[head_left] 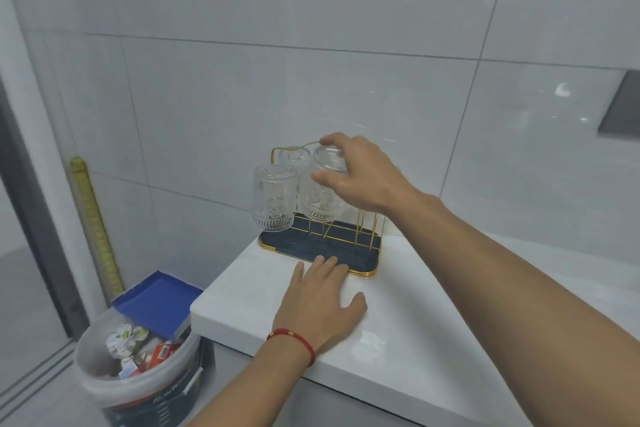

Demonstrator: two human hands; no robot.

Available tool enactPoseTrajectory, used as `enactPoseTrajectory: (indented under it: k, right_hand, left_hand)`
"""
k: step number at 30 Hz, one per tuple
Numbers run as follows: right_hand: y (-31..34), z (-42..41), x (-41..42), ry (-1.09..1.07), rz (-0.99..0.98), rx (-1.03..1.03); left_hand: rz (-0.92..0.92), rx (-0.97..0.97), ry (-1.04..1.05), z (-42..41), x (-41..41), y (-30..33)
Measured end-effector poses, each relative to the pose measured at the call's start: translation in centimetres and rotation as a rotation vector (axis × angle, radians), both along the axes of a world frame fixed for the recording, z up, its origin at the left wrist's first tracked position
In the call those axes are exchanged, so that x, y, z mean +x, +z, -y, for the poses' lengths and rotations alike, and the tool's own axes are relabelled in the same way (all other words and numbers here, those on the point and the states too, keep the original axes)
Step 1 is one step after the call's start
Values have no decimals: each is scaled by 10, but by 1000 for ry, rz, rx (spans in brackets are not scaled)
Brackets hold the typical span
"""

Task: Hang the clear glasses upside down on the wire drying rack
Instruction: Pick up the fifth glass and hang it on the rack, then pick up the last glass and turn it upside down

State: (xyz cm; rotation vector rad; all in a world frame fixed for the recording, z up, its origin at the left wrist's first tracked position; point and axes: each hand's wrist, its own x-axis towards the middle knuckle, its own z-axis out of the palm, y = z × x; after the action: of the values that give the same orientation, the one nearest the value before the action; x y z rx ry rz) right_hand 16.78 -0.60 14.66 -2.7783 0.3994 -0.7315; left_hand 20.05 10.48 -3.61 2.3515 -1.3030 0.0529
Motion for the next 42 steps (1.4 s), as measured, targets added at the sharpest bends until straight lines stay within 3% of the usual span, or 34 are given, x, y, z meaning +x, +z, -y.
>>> enactPoseTrajectory:
  k: [7, 14, 20, 22, 29, 35, 39, 42]
  right_hand:
    - [-24, 1, 25, -2, -157, -128]
    - [-31, -2, 16, -20, -146, -277]
    - [-57, -2, -52, 35, 431, -296]
    - [-75, 10, -89, -4, 463, -283]
    - [-140, 94, -227, -450, 368, 3]
    - [-147, 173, -316, -1016, 695, 368]
    - [-162, 214, -354, -1182, 761, 576]
    - [-170, 246, -363, -1201, 797, 566]
  left_hand:
    - [18, -26, -8, -1, -1, -1]
    - [10, -60, -12, -2, -2, 2]
    - [-53, -163, -55, -9, -5, 7]
    - [-77, -168, -67, -11, -7, 11]
    - [-179, -390, -199, 43, -72, 36]
    - [-37, -348, -411, 132, -162, 42]
    - [70, -296, -460, 159, -180, 30]
    - [-8, -277, -434, 161, -177, 20]
